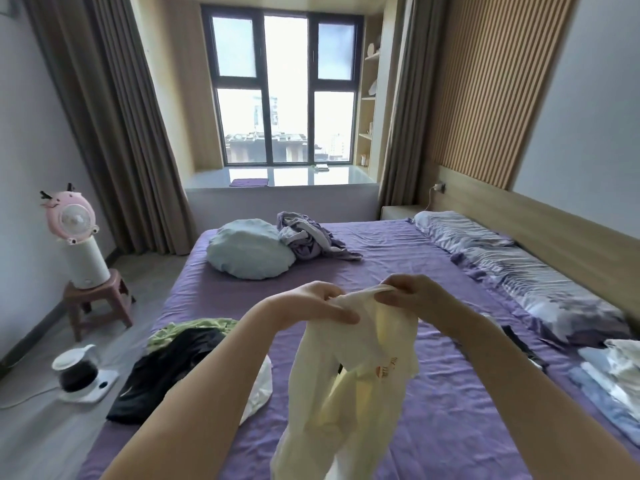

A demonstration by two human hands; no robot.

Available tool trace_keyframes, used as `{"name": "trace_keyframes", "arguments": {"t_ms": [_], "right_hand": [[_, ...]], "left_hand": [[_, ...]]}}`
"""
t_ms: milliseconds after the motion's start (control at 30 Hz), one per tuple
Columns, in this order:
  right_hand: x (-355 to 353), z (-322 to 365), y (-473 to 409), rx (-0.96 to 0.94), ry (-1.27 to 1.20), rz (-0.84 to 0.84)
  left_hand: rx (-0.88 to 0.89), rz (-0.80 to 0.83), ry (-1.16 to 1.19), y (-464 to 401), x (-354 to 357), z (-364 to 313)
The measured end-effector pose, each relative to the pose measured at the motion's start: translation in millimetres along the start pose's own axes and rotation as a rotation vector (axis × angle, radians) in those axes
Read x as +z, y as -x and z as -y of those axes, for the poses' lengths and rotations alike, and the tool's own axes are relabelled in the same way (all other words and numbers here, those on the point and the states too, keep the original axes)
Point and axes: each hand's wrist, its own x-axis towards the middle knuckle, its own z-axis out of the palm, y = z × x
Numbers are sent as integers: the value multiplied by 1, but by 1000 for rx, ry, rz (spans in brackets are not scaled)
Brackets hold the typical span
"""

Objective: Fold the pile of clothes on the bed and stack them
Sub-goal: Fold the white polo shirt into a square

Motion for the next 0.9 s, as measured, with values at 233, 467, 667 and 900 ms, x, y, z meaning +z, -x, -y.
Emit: {"name": "trace_keyframes", "arguments": {"t_ms": [233, 467, 667, 900], "right_hand": [[-13, -4, 11, 3, 180, -32], [-38, -4, 18, -105, -137, 80], [-83, -5, 15, -102, -50, 0], [-165, -23, 8, -34, -296, -187]], "left_hand": [[140, -133, 353, 12, 5, 2], [180, -280, 316, -27, 38, -45], [204, -430, 118, -73, 60, -79], [24, -110, 195, -93, 94, -61]]}}
